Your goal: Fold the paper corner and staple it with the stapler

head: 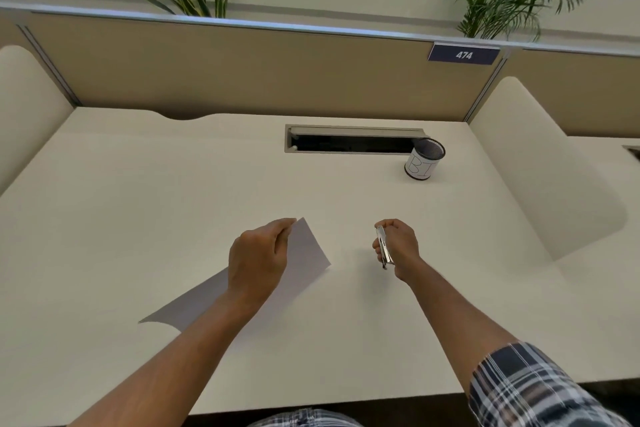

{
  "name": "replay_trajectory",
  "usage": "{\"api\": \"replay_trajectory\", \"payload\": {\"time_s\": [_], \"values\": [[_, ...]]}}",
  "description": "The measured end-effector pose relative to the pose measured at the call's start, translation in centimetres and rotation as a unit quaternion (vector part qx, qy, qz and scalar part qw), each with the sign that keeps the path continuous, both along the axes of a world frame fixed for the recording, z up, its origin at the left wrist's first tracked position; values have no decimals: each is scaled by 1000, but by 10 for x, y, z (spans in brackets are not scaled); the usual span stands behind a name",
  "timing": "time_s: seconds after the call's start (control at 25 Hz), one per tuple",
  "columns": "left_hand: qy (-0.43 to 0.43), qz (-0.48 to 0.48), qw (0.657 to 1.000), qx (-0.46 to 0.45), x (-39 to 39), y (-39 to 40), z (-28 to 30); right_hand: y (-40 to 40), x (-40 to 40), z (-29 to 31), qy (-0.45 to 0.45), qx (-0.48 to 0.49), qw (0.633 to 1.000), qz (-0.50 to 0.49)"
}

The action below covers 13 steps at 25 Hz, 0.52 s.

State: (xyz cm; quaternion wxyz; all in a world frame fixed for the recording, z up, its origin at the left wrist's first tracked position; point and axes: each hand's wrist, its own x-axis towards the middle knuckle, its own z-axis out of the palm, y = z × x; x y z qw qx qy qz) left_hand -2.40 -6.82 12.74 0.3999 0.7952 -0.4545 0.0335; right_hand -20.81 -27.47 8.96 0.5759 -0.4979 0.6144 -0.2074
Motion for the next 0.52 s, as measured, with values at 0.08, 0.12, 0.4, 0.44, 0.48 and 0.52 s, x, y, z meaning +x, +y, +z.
{"api": "replay_trajectory", "payload": {"time_s": [0.08,0.12,0.4,0.44,0.48,0.52], "values": [[9,4,1000,9,2,-4,-2,-25,-8,-12,42,8,999,17],[14,7,1000,14,2,-6,-2,-35,-10,-16,61,11,998,27],[56,17,998,19,7,-16,-3,-80,-5,-18,182,-15,977,108],[58,19,998,19,8,-18,-4,-85,-5,-18,196,-21,973,122],[61,22,998,20,9,-18,-5,-90,-5,-19,209,-27,968,138],[65,23,997,21,9,-18,-5,-94,-6,-19,223,-34,962,155]]}}
